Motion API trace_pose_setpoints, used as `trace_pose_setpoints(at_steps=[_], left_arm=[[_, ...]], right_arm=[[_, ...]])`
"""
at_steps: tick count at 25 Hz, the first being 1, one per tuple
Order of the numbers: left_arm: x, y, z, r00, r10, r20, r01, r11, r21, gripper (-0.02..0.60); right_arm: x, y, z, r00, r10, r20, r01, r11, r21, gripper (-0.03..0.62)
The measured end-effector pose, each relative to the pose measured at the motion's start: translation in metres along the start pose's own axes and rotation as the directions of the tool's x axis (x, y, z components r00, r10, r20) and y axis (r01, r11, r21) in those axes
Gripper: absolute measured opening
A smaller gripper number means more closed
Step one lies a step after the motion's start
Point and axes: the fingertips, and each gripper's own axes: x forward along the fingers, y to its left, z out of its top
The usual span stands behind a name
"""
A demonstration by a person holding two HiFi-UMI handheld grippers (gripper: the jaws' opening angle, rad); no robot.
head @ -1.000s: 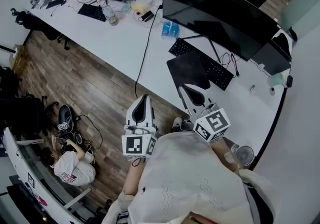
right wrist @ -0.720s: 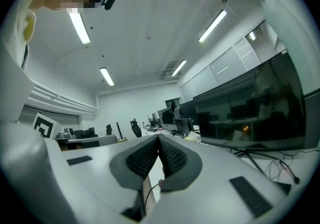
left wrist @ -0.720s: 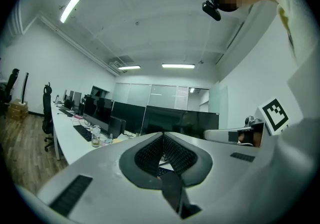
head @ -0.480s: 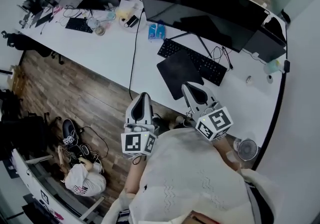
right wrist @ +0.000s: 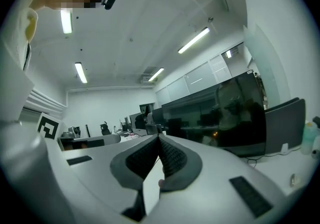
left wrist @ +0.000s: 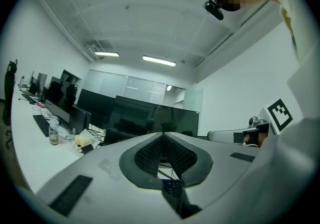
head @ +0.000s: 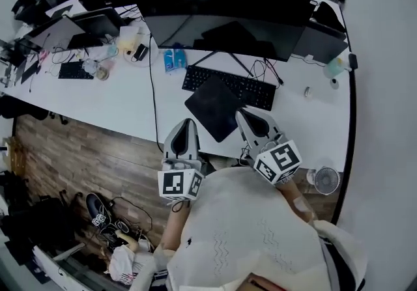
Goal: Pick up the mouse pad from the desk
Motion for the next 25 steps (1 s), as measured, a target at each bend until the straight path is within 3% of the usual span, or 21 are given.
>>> trace_pose_setpoints(at_steps=[4, 11, 25], left_arm=[[0.032, 0.008, 0.001, 0.993, -0.113, -0.027, 0.113, 0.994, 0.001, 0.015], [0.08, 0.033, -0.003, 0.96, -0.268, -0.079, 0.268, 0.963, -0.011, 0.015], [0.117, 0.069, -0.044, 0.86, -0.464, -0.213, 0.468, 0.883, -0.034, 0.015]], right_arm=[[0.011, -0.013, 0.005, 0.994, -0.106, 0.013, 0.106, 0.994, 0.01, 0.001], [0.04, -0.021, 0.007, 0.965, -0.263, 0.008, 0.263, 0.965, 0.01, 0.001], [0.071, -0.006, -0.002, 0.889, -0.458, -0.005, 0.458, 0.889, 0.025, 0.001]])
